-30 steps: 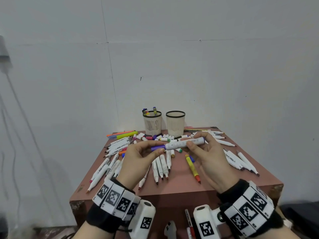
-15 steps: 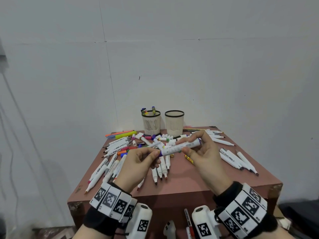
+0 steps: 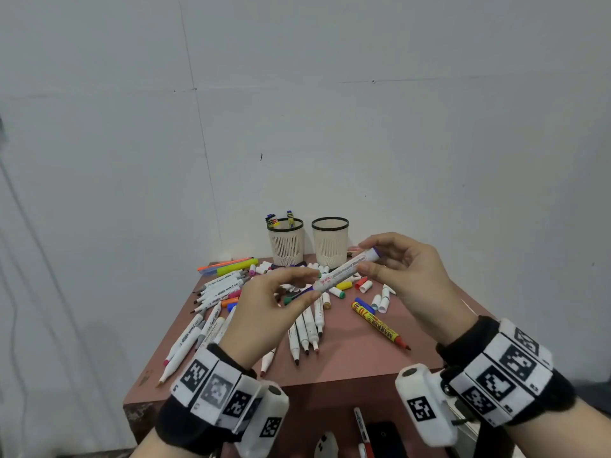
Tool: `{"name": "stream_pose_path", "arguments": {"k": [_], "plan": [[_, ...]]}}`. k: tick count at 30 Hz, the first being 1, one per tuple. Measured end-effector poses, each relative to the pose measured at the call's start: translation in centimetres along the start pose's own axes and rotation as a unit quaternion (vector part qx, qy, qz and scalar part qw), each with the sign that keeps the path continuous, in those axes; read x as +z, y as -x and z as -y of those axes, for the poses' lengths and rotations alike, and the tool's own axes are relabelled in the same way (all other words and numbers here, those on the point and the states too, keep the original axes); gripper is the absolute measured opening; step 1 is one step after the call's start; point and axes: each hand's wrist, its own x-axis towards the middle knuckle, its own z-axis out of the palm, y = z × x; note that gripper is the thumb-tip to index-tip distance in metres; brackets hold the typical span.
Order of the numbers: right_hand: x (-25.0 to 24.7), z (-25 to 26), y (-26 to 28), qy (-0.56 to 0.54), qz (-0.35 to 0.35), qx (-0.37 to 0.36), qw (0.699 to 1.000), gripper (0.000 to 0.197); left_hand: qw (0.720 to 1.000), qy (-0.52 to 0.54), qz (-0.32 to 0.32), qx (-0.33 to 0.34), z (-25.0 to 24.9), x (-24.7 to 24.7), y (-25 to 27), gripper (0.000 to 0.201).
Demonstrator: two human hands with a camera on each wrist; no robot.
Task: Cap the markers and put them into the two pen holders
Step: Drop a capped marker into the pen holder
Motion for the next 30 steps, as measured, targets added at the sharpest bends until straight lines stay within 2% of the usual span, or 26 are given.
{"name": "stream_pose_path", "arguments": {"k": [6,10,15,17,19,22,25,27,30], "plan": [[-0.1,1.4,-0.8,0.061,0.043,-0.022,0.997,0.027,0.998,-0.019,0.037,0.043,-2.2,0.9,-2.1,0.031],[-0.2,2.3,-1.6,0.072,0.059,-0.028,0.995,0.028,0.997,-0.018,0.021,0.068,-2.7,1.2,-3.1,0.028],[-0.6,2.5,-2.6,0.087,0.072,-0.004,0.994,0.039,0.995,-0.052,0.025,0.079,-2.1,0.6,-3.9,0.028],[-1.1,2.0,-3.3,0.122,0.077,0.008,0.989,0.04,0.996,-0.059,0.011,0.069,-1.4,-0.2,-4.5,0.028],[-1.7,0.8,-4.1,0.185,0.098,0.028,0.977,0.037,0.996,-0.065,-0.013,0.067,-1.0,-1.1,-5.3,0.037],[-2.5,-1.4,-5.2,0.316,0.17,0.076,0.93,0.032,0.995,-0.074,-0.033,0.06,-0.7,-2.7,-6.8,0.047],[-2.9,-3.3,-6.0,0.487,0.281,0.114,0.819,0.03,0.995,-0.088,-0.024,0.041,0.0,-4.1,-8.7,0.062],[-3.1,-4.3,-6.4,0.532,0.32,0.143,0.771,0.031,0.994,-0.102,-0.021,0.029,0.6,-4.8,-10.1,0.062],[-3.1,-5.7,-6.9,0.565,0.363,0.174,0.72,0.03,0.992,-0.122,-0.03,0.018,1.7,-5.4,-12.0,0.059]]}}
